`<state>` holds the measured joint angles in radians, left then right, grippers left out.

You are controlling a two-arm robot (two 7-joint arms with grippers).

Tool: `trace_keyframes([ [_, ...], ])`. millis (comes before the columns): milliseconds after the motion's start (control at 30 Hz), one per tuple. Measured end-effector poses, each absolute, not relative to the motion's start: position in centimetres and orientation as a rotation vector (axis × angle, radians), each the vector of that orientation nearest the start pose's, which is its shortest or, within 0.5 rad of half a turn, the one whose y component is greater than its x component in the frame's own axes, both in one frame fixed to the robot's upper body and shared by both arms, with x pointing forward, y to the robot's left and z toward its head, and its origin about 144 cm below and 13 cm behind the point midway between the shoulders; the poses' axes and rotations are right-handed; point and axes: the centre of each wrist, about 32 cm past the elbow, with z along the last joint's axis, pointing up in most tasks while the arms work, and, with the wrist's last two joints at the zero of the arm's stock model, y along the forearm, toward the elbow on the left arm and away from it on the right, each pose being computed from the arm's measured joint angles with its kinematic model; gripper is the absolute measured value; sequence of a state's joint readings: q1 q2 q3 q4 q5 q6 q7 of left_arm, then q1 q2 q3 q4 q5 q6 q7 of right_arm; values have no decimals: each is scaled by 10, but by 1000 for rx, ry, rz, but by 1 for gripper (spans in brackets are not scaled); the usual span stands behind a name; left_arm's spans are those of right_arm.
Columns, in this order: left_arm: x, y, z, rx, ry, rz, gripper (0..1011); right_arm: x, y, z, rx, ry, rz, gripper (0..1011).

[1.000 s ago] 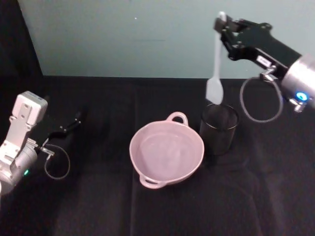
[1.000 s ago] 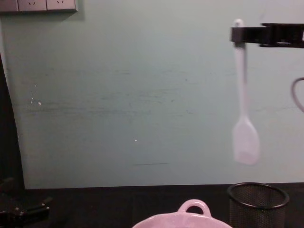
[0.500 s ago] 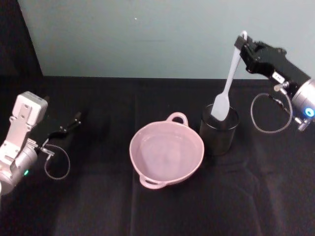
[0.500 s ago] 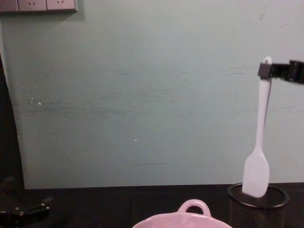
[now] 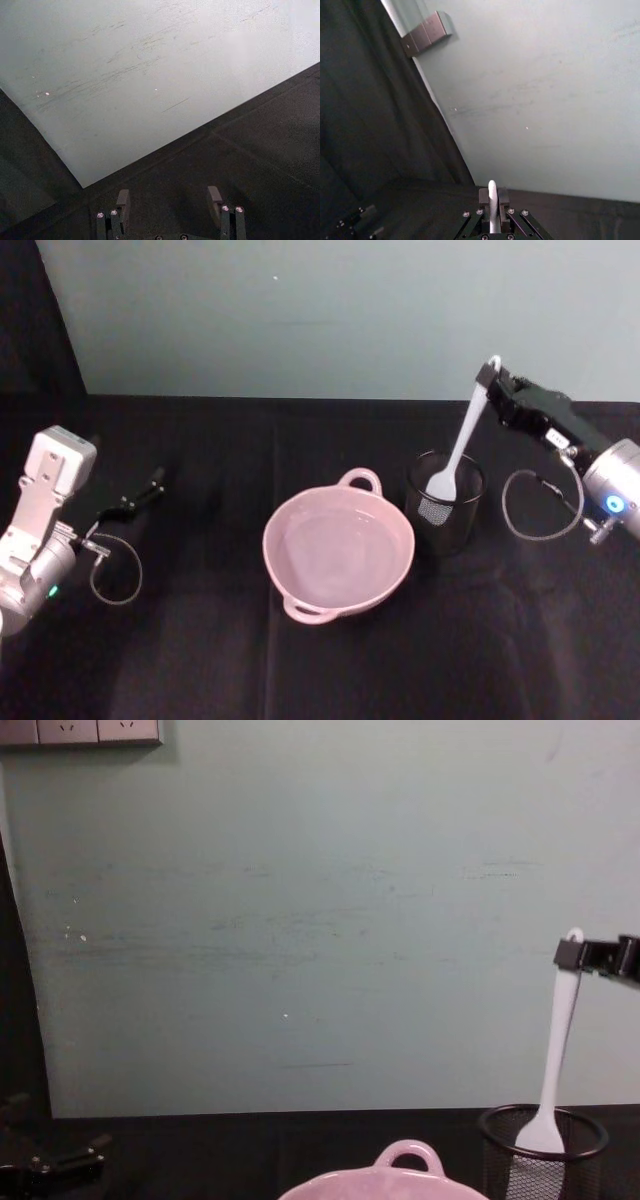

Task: Use the one hand to pick up the spoon and stir the clear water in the bowl.

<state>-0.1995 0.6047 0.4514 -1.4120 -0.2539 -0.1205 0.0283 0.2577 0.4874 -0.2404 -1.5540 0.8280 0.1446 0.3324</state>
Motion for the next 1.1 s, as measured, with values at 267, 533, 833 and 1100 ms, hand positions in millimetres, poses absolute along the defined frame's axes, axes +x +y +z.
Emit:
trace_keyframes([
  [267, 489, 310, 1140, 304, -285, 1248, 1011, 518, -300, 1212, 201, 269, -987, 110],
  [533, 489, 310, 1140, 304, -285, 1248, 1011, 518, -302, 1203, 206, 304, -988, 110],
  [833, 489, 310, 1140, 304, -285, 1248, 1011, 517, -306, 1195, 248, 341, -997, 225],
  [1100, 489, 310, 1140, 304, -285, 1248, 1011, 513, -316, 1194, 225, 339, -1061, 421],
])
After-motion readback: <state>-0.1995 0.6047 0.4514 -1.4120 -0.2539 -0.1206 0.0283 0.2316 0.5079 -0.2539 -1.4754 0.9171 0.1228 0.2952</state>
